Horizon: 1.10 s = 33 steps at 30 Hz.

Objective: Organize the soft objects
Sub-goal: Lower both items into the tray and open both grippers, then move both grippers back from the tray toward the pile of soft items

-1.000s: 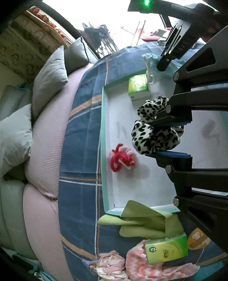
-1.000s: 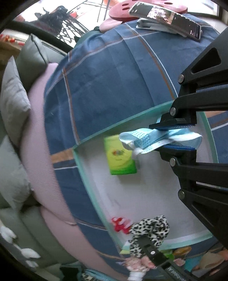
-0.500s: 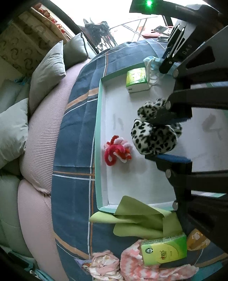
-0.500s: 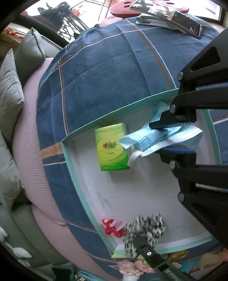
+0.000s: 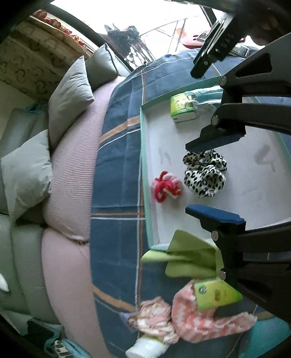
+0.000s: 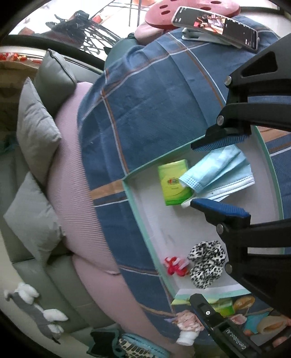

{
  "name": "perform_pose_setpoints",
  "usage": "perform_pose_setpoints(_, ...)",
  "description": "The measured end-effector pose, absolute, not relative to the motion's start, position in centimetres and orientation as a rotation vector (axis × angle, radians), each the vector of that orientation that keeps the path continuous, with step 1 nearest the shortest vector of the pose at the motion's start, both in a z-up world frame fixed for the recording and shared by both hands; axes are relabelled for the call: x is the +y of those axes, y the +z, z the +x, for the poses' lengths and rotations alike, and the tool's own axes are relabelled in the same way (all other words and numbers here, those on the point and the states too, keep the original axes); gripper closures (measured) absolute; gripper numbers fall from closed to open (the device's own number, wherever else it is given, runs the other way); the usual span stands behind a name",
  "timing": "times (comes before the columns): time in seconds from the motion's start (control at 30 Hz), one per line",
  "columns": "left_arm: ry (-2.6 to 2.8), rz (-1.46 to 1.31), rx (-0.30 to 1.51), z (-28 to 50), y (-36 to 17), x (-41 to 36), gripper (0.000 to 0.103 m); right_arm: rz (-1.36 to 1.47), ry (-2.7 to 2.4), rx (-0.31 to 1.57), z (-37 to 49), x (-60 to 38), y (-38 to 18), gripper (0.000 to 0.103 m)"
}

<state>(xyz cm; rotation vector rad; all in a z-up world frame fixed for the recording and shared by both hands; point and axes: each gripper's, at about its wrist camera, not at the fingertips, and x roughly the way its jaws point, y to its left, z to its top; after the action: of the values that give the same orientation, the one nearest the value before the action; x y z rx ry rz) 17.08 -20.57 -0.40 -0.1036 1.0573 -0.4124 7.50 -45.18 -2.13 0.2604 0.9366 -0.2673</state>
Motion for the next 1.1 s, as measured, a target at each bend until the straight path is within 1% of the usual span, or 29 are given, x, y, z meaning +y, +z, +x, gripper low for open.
perform_pose_setpoints(0.03,-0.401,-0.097,1.046,17.0,0.0,-20.4,0.036,0.260,-0.270,0.925,7.4,-45.2,-1.8,0.051)
perform_pose_setpoints(0.07,-0.391,-0.092,1.038,17.0,0.2,-20.2,0.025,0.258,-0.272,0.917,7.2,-45.3,-1.6,0.048)
perform_pose_setpoints(0.1,-0.381,-0.085,1.028,17.0,0.4,-20.0,0.025,0.256,-0.275,0.909,7.1,-45.3,-1.4,0.041)
perform_pose_setpoints(0.13,-0.369,-0.074,1.018,17.0,0.7,-19.8,0.025,0.254,-0.277,0.903,7.1,-45.4,-1.3,0.039)
perform_pose_setpoints(0.23,-0.330,-0.051,0.991,17.1,1.2,-19.3,0.024,0.253,-0.277,0.898,7.0,-45.4,-1.0,0.037)
perform_pose_setpoints(0.3,-0.300,-0.038,0.974,17.2,1.3,-18.9,0.016,0.252,-0.278,0.902,7.0,-45.4,-1.2,0.035)
perform_pose_setpoints(0.37,-0.282,-0.035,0.961,17.3,1.4,-18.5,0.016,0.249,-0.280,0.904,7.0,-45.4,-1.3,0.033)
perform_pose_setpoints(0.43,-0.264,-0.044,0.953,17.6,1.5,-18.0,0.016,0.251,-0.280,0.902,7.1,-45.4,-1.3,0.028)
perform_pose_setpoints(0.57,-0.234,-0.065,0.933,17.7,1.7,-16.8,0.015,0.251,-0.274,0.889,7.1,-45.3,-1.2,0.022)
perform_pose_setpoints(0.73,-0.185,-0.081,0.911,18.0,2.1,-14.7,0.015,0.256,-0.268,0.853,7.1,-45.2,-0.8,0.007)
perform_pose_setpoints(0.8,-0.161,-0.091,0.905,18.2,2.3,-13.6,0.015,0.261,-0.262,0.842,7.1,-45.2,-0.6,0.002)
perform_pose_setpoints(1.1,0.015,-0.133,0.876,17.9,4.0,-5.8,0.015,0.291,-0.267,0.838,7.5,-44.9,-0.8,0.000)
